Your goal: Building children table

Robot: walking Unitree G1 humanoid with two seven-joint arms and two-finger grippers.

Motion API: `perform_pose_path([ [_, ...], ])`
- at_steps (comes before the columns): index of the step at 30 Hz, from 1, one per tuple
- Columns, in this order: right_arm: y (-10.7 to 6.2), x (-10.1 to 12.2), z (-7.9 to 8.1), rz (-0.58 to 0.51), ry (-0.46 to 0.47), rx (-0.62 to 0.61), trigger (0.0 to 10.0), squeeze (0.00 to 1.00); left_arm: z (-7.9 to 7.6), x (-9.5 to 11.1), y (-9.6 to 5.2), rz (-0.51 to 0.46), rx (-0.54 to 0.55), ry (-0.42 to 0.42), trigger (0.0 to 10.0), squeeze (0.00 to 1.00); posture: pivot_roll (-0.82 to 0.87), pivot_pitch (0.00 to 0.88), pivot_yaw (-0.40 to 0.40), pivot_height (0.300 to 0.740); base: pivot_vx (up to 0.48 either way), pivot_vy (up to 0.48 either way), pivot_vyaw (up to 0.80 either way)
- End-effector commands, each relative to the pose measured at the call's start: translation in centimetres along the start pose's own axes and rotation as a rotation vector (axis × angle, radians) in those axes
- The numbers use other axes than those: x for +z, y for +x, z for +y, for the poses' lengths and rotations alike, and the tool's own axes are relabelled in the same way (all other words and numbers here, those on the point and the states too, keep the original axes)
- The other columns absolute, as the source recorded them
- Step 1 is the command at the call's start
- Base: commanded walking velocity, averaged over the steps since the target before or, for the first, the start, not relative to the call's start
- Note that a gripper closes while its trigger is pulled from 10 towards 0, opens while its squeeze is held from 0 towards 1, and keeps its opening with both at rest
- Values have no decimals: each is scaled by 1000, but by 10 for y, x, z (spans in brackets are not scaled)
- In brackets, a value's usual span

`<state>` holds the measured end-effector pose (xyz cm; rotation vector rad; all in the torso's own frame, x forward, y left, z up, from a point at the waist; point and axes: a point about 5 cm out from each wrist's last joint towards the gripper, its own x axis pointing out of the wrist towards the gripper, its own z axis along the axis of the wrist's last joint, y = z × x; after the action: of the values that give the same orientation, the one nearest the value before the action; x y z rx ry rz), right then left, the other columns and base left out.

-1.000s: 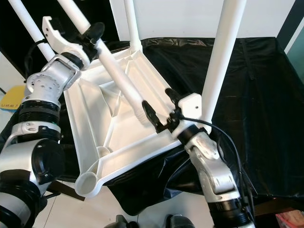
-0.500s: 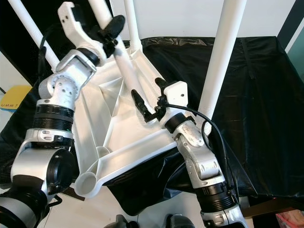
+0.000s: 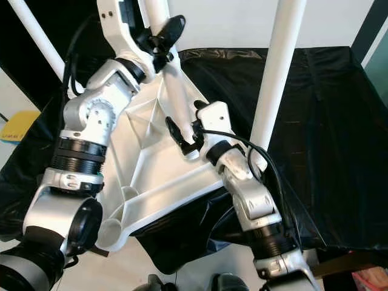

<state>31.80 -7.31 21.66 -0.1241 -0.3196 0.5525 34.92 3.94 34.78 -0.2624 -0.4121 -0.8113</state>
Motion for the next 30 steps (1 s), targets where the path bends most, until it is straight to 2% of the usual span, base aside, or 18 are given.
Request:
perform_pose_path([
  [1,1,-4,4,23,-5,10,10000,0,-7,5,-2,-16,-109,37,10000,0,-190,77,59,740,0,0,0],
  [2,6,-5,4,41,-26,3,10000,0,-16,6,-1,-20,-135,64,10000,0,-190,77,59,740,0,0,0],
  [3,6,-5,4,41,-26,3,10000,0,-16,6,-1,-20,-135,64,10000,0,-190,77,59,740,0,0,0],
  [4,10,-5,4,54,-25,-8,10000,0,-25,8,0,-27,-160,90,10000,0,-183,74,53,740,0,0,0],
  [5,10,-5,4,54,-25,-8,10000,0,-25,8,0,-27,-160,90,10000,0,-183,74,53,740,0,0,0],
  [6,16,-5,5,62,-10,-16,10000,0,-31,11,0,-39,-179,104,10000,0,-176,69,44,740,0,0,0],
  [11,24,-4,6,71,21,-22,10000,0,-40,14,0,-58,-201,120,10000,0,-170,62,37,740,0,0,0],
  [12,26,-4,5,73,38,-28,7725,0,-42,15,0,-63,-202,123,10000,0,-166,58,35,740,0,0,0],
  [13,26,-4,5,73,38,-28,7725,0,-42,15,0,-63,-202,123,10000,0,-166,58,35,740,0,0,0],
  [14,27,-3,5,72,50,-31,4824,0,-42,15,1,-66,-202,125,10000,0,-166,57,33,740,0,0,0],
  [15,27,-3,5,72,50,-31,4824,0,-42,15,1,-66,-202,125,10000,0,-166,57,33,740,0,0,0],
  [16,28,-4,4,73,62,-34,4235,0,-43,16,0,-68,-200,128,10000,0,-166,56,33,740,0,0,0],
  [17,28,-4,3,76,73,-41,706,0,-43,17,0,-72,-197,131,10000,0,-166,53,31,740,0,0,0],
  [18,28,-5,2,82,83,-49,0,0,-43,18,-1,-76,-194,134,10000,0,-167,52,31,740,0,0,0],
  [30,27,-9,-3,104,136,-92,0,0,-43,22,-3,-100,-188,137,10000,0,-174,48,31,740,0,0,0],
])
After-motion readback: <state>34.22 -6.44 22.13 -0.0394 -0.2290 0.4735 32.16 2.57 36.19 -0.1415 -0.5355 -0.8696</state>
